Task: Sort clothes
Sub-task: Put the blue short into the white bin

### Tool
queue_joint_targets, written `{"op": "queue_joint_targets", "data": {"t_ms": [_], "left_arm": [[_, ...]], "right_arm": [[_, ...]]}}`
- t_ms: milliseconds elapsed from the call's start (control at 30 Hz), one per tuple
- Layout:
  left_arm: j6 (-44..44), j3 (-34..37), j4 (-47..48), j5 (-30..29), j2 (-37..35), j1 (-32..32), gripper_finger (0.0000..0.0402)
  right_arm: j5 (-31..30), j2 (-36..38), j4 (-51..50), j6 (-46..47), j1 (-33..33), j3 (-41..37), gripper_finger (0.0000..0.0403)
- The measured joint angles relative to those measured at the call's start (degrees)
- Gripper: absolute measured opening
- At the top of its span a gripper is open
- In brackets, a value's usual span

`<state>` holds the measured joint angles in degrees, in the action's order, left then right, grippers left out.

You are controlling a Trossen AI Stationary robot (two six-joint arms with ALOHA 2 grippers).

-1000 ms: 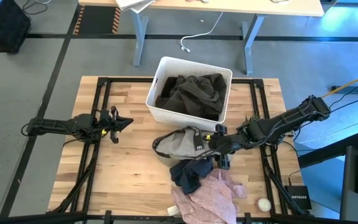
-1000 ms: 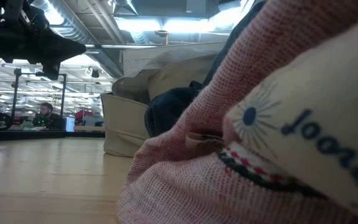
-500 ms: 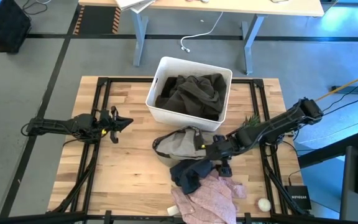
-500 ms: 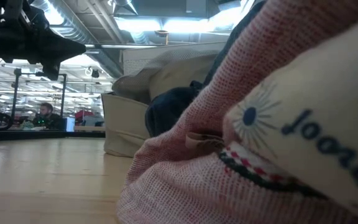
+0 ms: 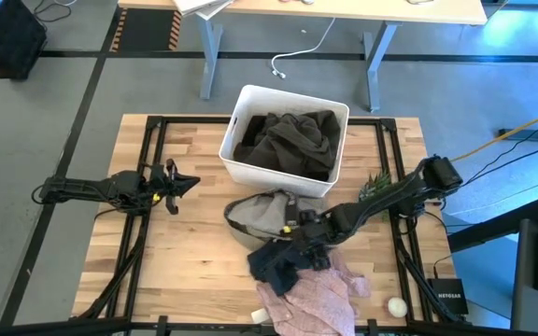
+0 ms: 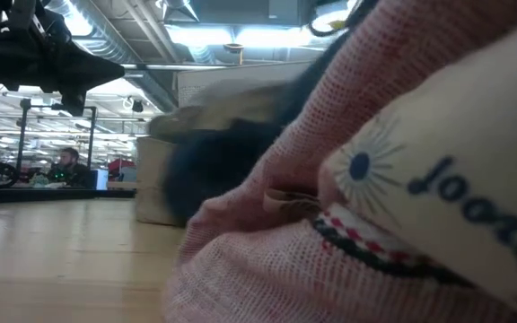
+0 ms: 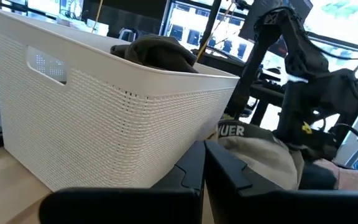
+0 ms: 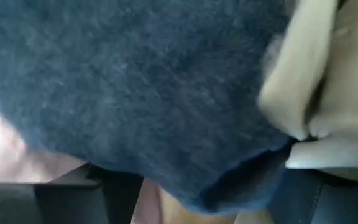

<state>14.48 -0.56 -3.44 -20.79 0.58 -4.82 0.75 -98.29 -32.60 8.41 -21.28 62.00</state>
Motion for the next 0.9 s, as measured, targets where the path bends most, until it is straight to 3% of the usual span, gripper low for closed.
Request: {"op": "queue_joint_targets", "data": {"t_ms": [167, 300, 467, 667, 800, 900], "left_arm": [[0.09, 0.00, 0.02, 0.00, 0.00, 0.00, 0.0004], [-0.45, 0.01, 0.00, -0.37, 0.00, 0.00, 0.0004], [-1.02, 0.00, -0.04, -0.44, 0.00, -0.02, 0.0004], [0.21, 0.02, -0.02, -0.48, 0.00, -0.02, 0.0004], [0.48, 0.00, -0.02, -0.50, 0.00, -0.02, 0.0004], [0.52, 0.02, -0.02, -0.50, 0.00, -0.02, 0.0004]], "right_arm": [[-0.33, -3.08, 14.74, -5.91, 1.21, 0.00, 0.0284], [-0.75, -3.16, 17.59, -8.11, 3.15, 3.58, 0.0284], [-2.77, -3.12, 12.15, -9.15, 4.22, 12.73, 0.0284], [-3.13, -3.02, -7.01, -9.94, 4.04, 24.45, 0.0284], [-7.86, -2.99, -9.29, -8.20, 4.02, 25.56, 0.0284], [-7.23, -3.73, -6.30, -8.66, 4.09, 24.56, 0.0284]]}}
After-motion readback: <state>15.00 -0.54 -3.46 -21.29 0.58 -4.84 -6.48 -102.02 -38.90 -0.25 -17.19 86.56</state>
